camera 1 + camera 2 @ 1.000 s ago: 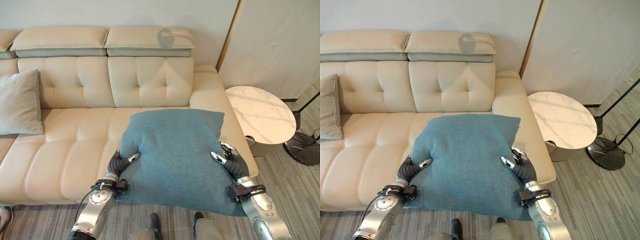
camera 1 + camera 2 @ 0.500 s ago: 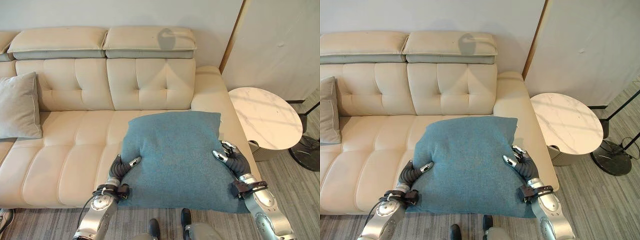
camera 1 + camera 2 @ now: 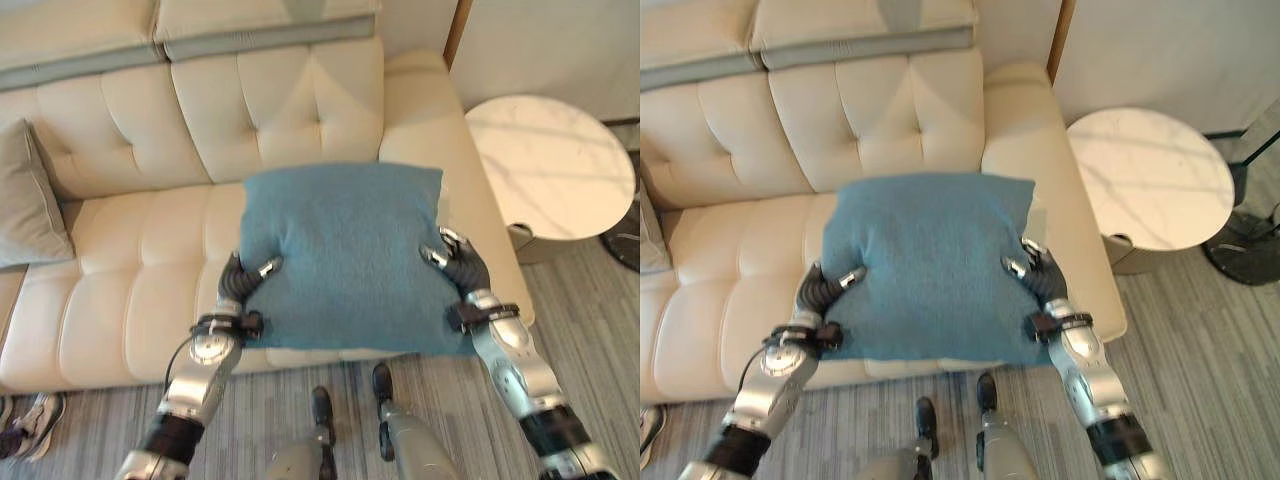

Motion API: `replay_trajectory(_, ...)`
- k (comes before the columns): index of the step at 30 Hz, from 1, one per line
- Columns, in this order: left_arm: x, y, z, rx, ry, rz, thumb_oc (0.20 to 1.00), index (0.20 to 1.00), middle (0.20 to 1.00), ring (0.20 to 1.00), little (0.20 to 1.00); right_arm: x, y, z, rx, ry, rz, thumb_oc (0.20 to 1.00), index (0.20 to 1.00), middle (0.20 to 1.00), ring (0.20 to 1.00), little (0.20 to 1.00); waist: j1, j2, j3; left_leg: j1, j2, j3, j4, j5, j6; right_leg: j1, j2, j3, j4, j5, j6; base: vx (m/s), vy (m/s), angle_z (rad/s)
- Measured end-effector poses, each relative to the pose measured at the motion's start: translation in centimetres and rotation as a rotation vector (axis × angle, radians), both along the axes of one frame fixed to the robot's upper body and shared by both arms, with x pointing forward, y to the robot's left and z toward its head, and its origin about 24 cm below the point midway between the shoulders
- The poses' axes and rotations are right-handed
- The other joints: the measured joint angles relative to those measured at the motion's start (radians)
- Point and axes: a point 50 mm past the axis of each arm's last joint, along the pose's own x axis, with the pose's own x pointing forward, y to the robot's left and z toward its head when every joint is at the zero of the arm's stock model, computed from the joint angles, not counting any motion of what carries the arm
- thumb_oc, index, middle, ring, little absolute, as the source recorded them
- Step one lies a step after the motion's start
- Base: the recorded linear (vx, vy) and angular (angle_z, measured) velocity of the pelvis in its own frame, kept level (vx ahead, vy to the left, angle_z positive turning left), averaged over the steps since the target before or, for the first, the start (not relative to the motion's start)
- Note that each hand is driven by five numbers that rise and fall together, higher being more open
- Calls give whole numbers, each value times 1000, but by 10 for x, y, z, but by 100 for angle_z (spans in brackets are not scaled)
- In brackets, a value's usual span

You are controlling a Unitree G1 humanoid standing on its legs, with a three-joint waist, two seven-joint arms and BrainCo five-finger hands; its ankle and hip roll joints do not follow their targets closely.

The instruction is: Pick up all the scattered cushions and arrange them neatly on the sofa.

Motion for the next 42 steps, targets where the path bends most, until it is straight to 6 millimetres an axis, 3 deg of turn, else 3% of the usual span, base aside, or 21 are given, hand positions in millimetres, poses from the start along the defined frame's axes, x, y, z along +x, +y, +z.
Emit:
replay_trajectory(3, 30, 3, 42, 63, -117, 57, 200, 200, 200, 200, 200, 29, 11, 44, 15, -117, -48, 200, 200, 200, 200, 200, 26, 12, 21, -68, 0, -5, -4, 24, -5, -54, 1, -1, -34, 30, 4, -54, 35, 4)
replay_trajectory(6, 57, 1, 99, 113, -264, 119, 200, 200, 200, 200, 200, 50, 21, 102, 35, -261, -121, 200, 200, 200, 200, 200, 52, 23, 50, -125, 1, -14, -25, 54, -14, -103, 5, -3, -64, 56, 2, -4, 35, 8)
replay_trajectory(8, 75, 0, 143, 178, -340, 169, 200, 200, 200, 200, 200, 64, 26, 151, 8, -360, -226, 200, 200, 200, 200, 200, 65, 31, 57, -173, -1, -28, -36, 70, -20, -137, 4, -7, -100, 82, 7, 18, 19, 11)
replay_trajectory(9, 77, -4, 167, 177, -397, 184, 200, 200, 200, 200, 200, 62, 30, 177, 15, -431, -259, 200, 200, 200, 200, 200, 69, 33, 58, -200, -2, -31, -43, 83, -19, -161, 4, -9, -112, 96, 4, 16, 10, 10)
replay_trajectory(12, 81, -4, 202, 188, -470, 242, 200, 200, 200, 200, 200, 51, 42, 224, -30, -597, -339, 200, 200, 200, 200, 200, 78, 40, 66, -239, -1, -40, -55, 93, -20, -195, 6, -20, -128, 122, -14, 26, 2, 5)
replay_trajectory(15, 82, 0, 225, 190, -507, 303, 200, 200, 200, 200, 200, 41, 53, 253, -132, -727, -399, 200, 200, 200, 200, 200, 81, 47, 70, -267, 0, -80, -53, 93, -21, -219, 7, -24, -128, 122, -15, 11, 0, 1)
replay_trajectory(16, 81, 3, 237, 182, -530, 332, 373, 373, 373, 373, 373, 37, 57, 268, -163, -781, -427, 420, 420, 420, 420, 420, 85, 48, 70, -283, 0, -88, -54, 93, -21, -235, 6, -24, -128, 122, -15, 0, 0, 0)
replay_trajectory(17, 80, 4, 248, 188, -549, 354, 1000, 1000, 1000, 1000, 1000, 33, 59, 281, -212, -825, -470, 1000, 1000, 1000, 1000, 1000, 89, 48, 70, -297, 0, -90, -52, 94, -21, -248, 6, -25, -128, 122, -15, 16, -23, 4)
replay_trajectory(19, 79, 6, 262, 201, -564, 388, 1000, 1000, 1000, 1000, 1000, 31, 57, 293, -297, -878, -529, 1000, 1000, 1000, 1000, 1000, 94, 48, 70, -317, 1, -100, -51, 95, -23, -264, 6, -27, -128, 122, -15, 6, -32, 10)
replay_trajectory(22, 80, 15, 274, 272, -531, 431, 1000, 1000, 1000, 1000, 1000, 37, 47, 296, -388, -855, -600, 1000, 1000, 1000, 1000, 1000, 98, 49, 70, -338, 2, -119, -50, 98, -27, -278, 6, -31, -128, 122, -15, -15, -36, 13)
replay_trajectory(27, 76, 48, 274, 413, -424, 453, 1000, 1000, 1000, 1000, 1000, 57, 35, 259, -521, -706, -538, 1000, 1000, 1000, 1000, 1000, 99, 49, 70, -377, 1, -127, -50, 98, -27, -315, 4, -36, -126, 122, -15, -27, -13, 5)
replay_trajectory(29, 77, 56, 265, 445, -385, 451, 1000, 1000, 1000, 1000, 1000, 66, 30, 228, -539, -614, -483, 1000, 1000, 1000, 1000, 1000, 97, 48, 71, -388, 0, -129, -49, 98, -27, -325, 3, -36, -125, 122, -14, -23, -1, 1)
replay_trajectory(32, 80, 69, 224, 442, -297, 429, 1000, 1000, 1000, 1000, 1000, 73, 33, 160, -495, -447, -371, 1000, 1000, 1000, 1000, 1000, 87, 47, 72, -386, -2, -127, -47, 98, -28, -326, 1, -32, -121, 121, -13, -15, 3, -1)
replay_trajectory(35, 82, 79, 198, 449, -209, 441, 1000, 1000, 1000, 1000, 1000, 73, 36, 132, -505, -375, -318, 1000, 1000, 1000, 1000, 1000, 72, 43, 79, -403, -6, -124, -50, 98, -28, -345, -1, -30, -121, 120, -11, -29, 7, -2)
replay_trajectory(39, 79, 85, 176, 401, -183, 431, 1000, 1000, 1000, 1000, 1000, 66, 32, 140, -458, -415, -312, 1000, 1000, 1000, 1000, 1000, 61, 19, 103, -405, -6, -116, -50, 106, -35, -351, -2, -25, -120, 128, -1, -31, -3, -3)
replay_trajectory(42, 73, 85, 178, 369, -236, 413, 1000, 1000, 1000, 1000, 1000, 55, 19, 163, -384, -506, -338, 1000, 1000, 1000, 1000, 1000, 63, 13, 122, -403, -4, -117, -49, 112, -42, -348, -1, -26, -119, 132, 0, -39, -15, 3)
